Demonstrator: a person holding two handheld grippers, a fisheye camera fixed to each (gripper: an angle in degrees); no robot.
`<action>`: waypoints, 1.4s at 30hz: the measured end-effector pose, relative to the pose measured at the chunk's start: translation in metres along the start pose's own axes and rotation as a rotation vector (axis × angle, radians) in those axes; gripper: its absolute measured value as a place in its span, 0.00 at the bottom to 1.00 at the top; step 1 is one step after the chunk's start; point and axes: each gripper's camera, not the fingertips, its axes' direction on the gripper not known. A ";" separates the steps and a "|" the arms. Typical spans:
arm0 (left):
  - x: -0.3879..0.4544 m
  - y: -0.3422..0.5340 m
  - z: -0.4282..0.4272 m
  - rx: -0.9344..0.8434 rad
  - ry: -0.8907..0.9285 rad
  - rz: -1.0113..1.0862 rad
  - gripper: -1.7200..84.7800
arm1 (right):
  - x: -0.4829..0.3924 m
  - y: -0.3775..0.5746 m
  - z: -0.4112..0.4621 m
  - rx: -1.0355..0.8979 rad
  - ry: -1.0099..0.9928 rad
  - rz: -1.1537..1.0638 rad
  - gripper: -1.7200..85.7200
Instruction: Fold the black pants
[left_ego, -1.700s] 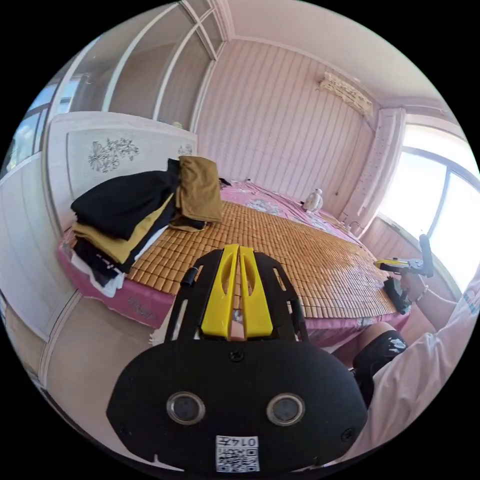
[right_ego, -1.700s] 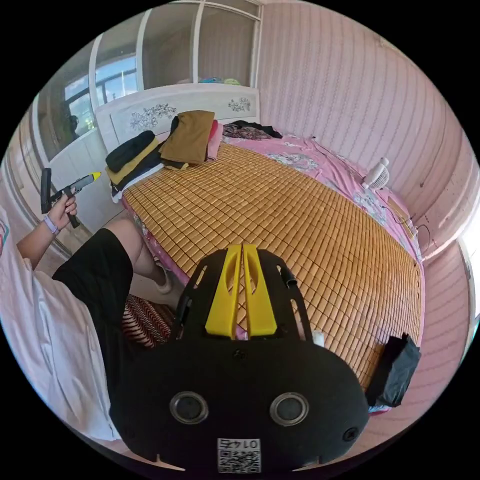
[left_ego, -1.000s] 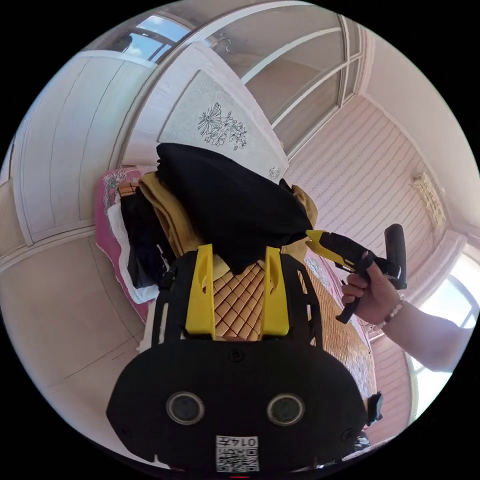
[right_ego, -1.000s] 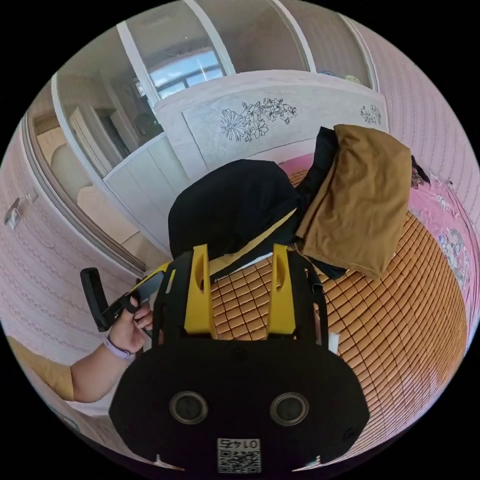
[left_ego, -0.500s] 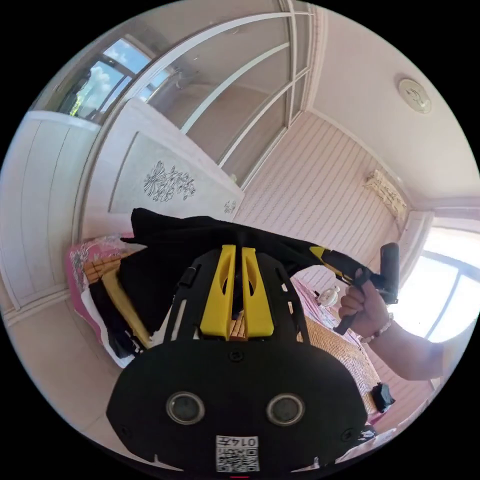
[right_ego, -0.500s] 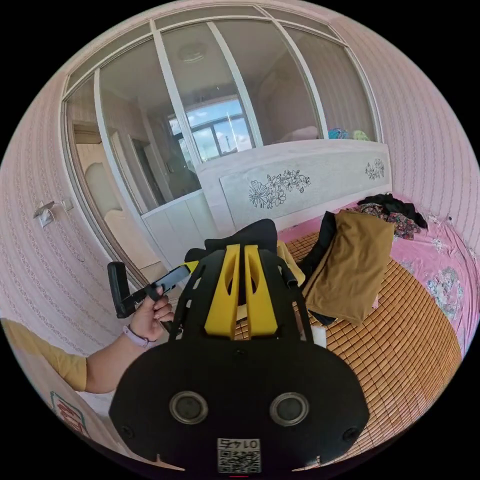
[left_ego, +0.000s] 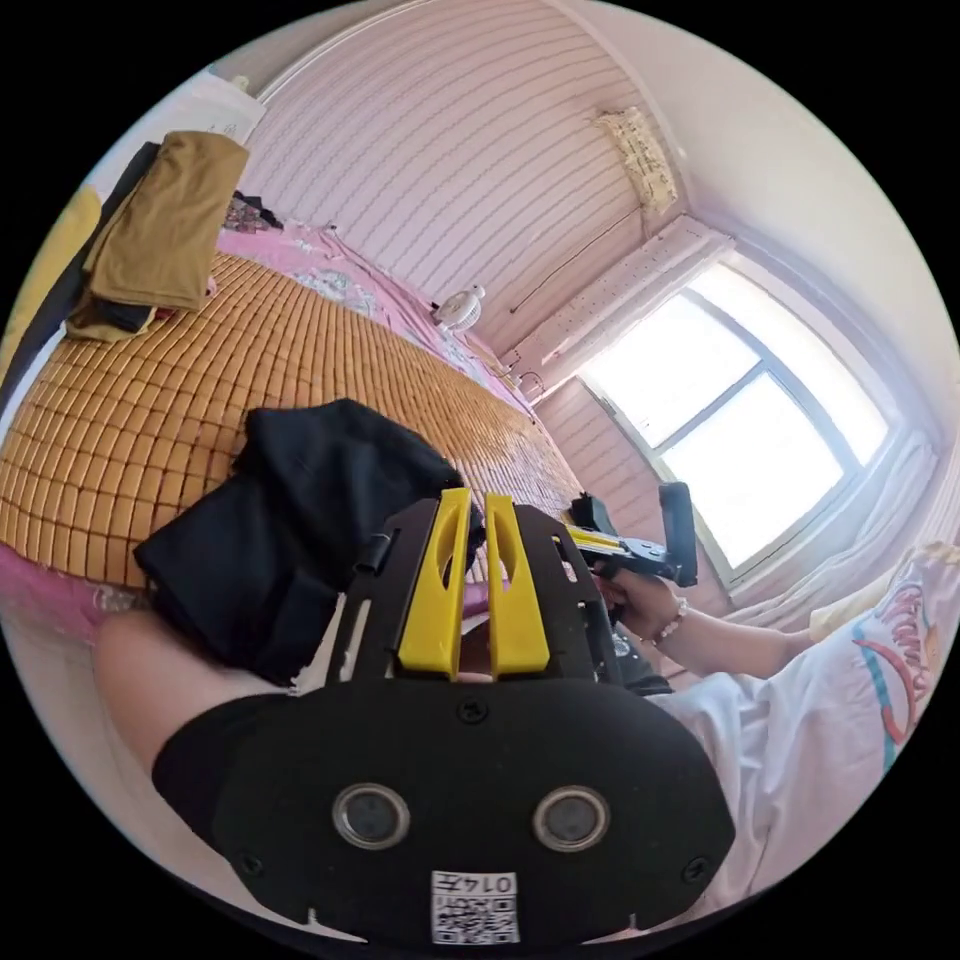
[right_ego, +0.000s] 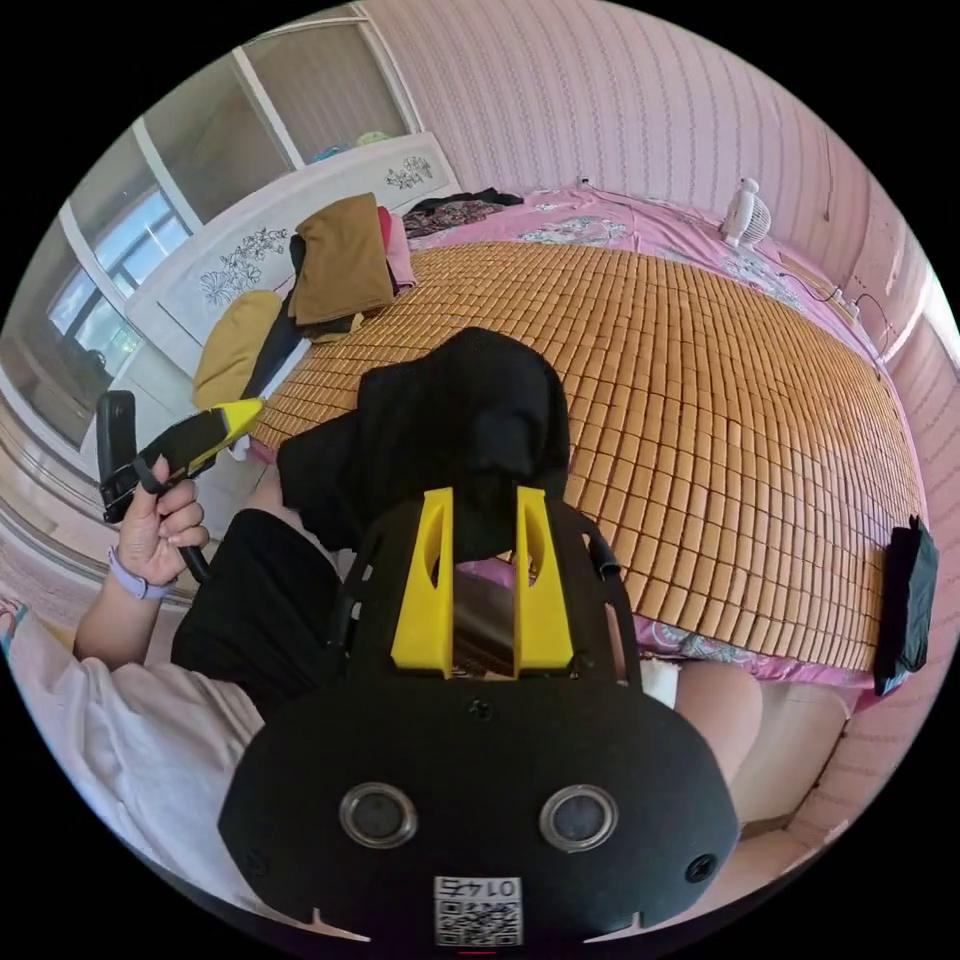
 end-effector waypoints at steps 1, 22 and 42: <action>-0.004 0.007 -0.003 -0.011 -0.045 -0.021 0.05 | -0.002 0.010 0.002 0.001 0.020 -0.017 0.13; -0.060 -0.065 0.012 -0.219 -0.550 -0.109 0.13 | -0.107 -0.071 0.130 -0.227 0.063 -0.392 0.05; -0.005 -0.082 0.029 -0.395 -0.618 0.029 0.03 | -0.147 -0.008 0.056 -0.147 -0.198 -0.579 0.02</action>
